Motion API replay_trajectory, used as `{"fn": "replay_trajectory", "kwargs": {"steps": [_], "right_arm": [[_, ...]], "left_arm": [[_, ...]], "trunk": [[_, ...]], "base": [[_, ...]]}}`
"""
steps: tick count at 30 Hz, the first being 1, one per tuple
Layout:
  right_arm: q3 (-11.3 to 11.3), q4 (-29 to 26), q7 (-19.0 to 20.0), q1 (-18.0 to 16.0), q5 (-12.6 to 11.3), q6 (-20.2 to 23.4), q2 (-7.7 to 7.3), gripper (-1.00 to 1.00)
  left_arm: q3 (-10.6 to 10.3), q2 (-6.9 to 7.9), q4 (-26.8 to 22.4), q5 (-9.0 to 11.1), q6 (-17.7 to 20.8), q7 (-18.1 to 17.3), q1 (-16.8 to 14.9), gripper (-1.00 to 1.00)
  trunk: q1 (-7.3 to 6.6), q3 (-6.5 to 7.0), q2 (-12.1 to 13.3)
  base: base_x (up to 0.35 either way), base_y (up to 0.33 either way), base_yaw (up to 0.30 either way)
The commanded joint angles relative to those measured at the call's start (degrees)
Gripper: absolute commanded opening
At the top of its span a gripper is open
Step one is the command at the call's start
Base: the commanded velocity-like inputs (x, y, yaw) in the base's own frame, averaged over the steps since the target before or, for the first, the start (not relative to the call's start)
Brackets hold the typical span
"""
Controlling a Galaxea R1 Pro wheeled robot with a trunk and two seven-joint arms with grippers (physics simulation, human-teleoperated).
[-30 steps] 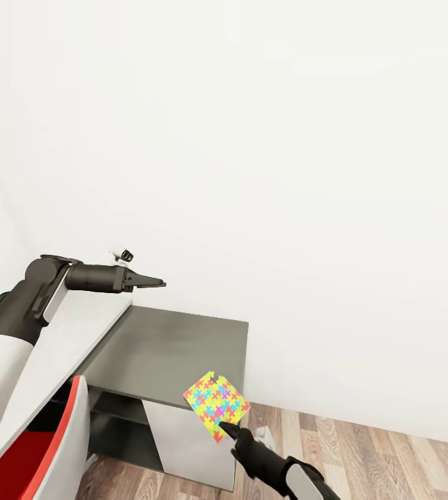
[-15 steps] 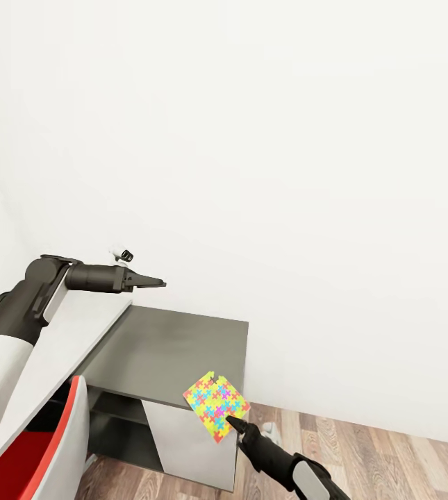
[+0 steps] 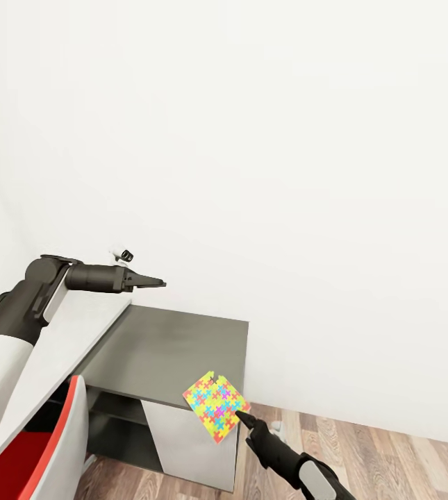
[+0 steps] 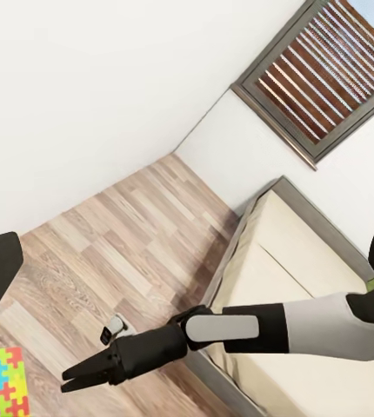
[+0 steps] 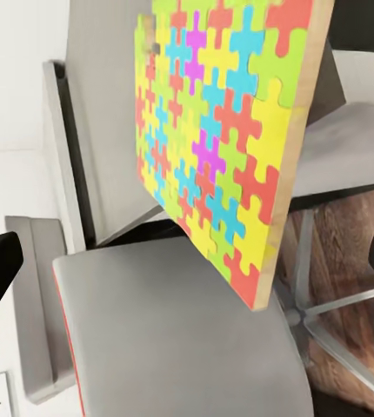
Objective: Put all the toys in the child's room - the three board games (two on the bed and one on the table), the two jigsaw puzzles on the table, and the tennis ball on the table - inside the toy box on the table in the child's room.
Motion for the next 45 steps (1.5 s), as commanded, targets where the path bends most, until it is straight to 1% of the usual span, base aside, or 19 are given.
{"fn": "replay_trajectory", "kwargs": {"steps": [1, 16, 24, 26, 28, 34, 45], "right_arm": [[-0.49, 0.01, 0.05, -0.11, -0.16, 0.53, 0.05, 1.0], [-0.59, 0.05, -0.08, -0.22, -0.2, 0.49, -0.13, 1.0], [-0.59, 0.05, -0.09, -0.22, -0.19, 0.42, -0.14, 1.0], [-0.59, 0.05, -0.1, -0.22, -0.19, 0.42, -0.09, 1.0], [-0.59, 0.05, -0.1, -0.22, -0.2, 0.41, -0.03, 1.0], [-0.59, 0.05, -0.07, -0.22, -0.2, 0.41, 0.03, 1.0], [-0.59, 0.05, -0.01, -0.22, -0.2, 0.43, 0.14, 1.0]], "left_arm": [[-0.16, 0.06, 0.01, 0.07, 0.61, -0.23, -0.07, 1.0], [-0.16, 0.06, -0.86, 0.07, 0.69, -0.23, -0.07, 1.0], [-0.06, 0.06, -1.1, 0.13, 1.05, -0.23, -0.07, 1.0], [0.01, 0.06, -1.19, 0.14, 1.13, -0.23, -0.07, 1.0], [0.26, 0.06, -1.31, 0.15, 1.18, -0.23, -0.07, 1.0], [2.64, 0.02, -2.41, 0.16, 1.22, -0.23, -0.07, 1.0], [3.16, 0.05, -2.62, 0.16, 1.22, -0.23, -0.07, 1.0]], "trunk": [[0.25, -0.29, -0.52], [3.54, -2.99, -6.53], [3.54, -2.99, -6.53], [3.98, -3.34, -7.34], [4.42, -3.7, -8.14], [5.74, -4.78, -10.54], [8.16, -6.76, -14.96]], "base": [[0.0, 0.0, 0.0], [0.0, 0.0, 0.0], [0.0, 0.0, 0.0], [0.0, 0.0, 0.0], [0.0, 0.0, 0.0], [0.0, 0.0, 0.0], [0.0, 0.0, 0.0]]}}
